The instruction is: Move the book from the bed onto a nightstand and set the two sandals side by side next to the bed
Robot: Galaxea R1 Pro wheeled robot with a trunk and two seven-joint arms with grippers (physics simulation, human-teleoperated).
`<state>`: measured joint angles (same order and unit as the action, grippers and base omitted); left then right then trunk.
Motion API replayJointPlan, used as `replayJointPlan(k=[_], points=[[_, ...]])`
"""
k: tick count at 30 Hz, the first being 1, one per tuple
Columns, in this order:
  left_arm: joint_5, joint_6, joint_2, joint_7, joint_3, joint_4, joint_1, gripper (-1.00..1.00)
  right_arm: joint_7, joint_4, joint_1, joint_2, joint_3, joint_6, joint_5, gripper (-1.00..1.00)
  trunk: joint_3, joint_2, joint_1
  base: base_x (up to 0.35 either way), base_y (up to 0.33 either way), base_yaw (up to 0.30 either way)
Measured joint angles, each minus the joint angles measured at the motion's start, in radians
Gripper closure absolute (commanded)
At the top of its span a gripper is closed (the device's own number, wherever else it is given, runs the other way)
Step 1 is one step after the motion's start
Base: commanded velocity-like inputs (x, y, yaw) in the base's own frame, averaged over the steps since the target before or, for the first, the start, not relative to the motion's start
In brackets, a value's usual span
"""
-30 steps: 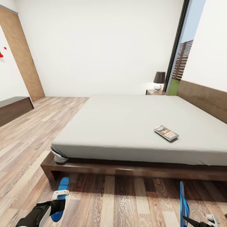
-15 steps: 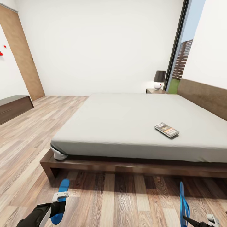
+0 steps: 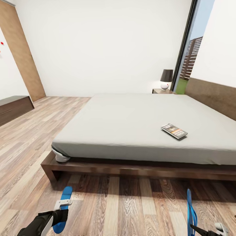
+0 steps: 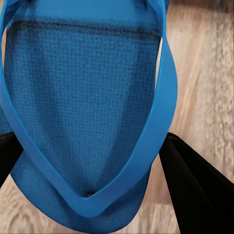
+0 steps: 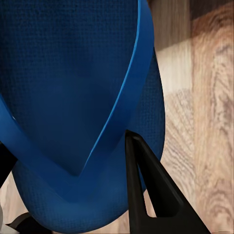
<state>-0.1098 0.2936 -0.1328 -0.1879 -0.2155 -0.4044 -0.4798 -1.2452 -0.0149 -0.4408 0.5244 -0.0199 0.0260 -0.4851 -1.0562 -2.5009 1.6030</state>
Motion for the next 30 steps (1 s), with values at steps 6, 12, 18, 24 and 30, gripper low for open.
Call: replayJointPlan(k=[6, 12, 18, 24, 30], points=[[0.000, 0.000, 0.000, 0.000, 0.000, 0.000, 0.000, 1.00, 0.000, 0.000, 0.000, 0.000, 0.000, 0.000, 0.000, 1.00, -0.023, -0.001, 0.003, 0.000, 0.000, 0.000], [0.000, 0.000, 0.000, 0.000, 0.000, 0.000, 0.000, 1.00, -0.001, 0.000, 0.000, 0.000, 0.000, 0.000, 0.000, 1.00, -0.046, -0.003, 0.005, 0.000, 0.000, 0.000], [0.000, 0.000, 0.000, 0.000, 0.000, 0.000, 0.000, 1.00, -0.001, 0.000, 0.000, 0.000, 0.000, 0.000, 0.000, 1.00, -0.070, -0.004, 0.008, 0.000, 0.000, 0.000], [0.000, 0.000, 0.000, 0.000, 0.000, 0.000, 0.000, 1.00, -0.001, 0.000, 0.000, 0.000, 0.000, 0.000, 0.000, 1.00, -0.093, -0.006, 0.011, 0.000, 0.000, 0.000], [0.000, 0.000, 0.000, 0.000, 0.000, 0.000, 0.000, 1.00, 0.000, 0.000, 0.000, 0.000, 0.000, 0.000, -0.001, 1.00, -0.116, -0.007, 0.013, 0.000, 0.000, 0.000]])
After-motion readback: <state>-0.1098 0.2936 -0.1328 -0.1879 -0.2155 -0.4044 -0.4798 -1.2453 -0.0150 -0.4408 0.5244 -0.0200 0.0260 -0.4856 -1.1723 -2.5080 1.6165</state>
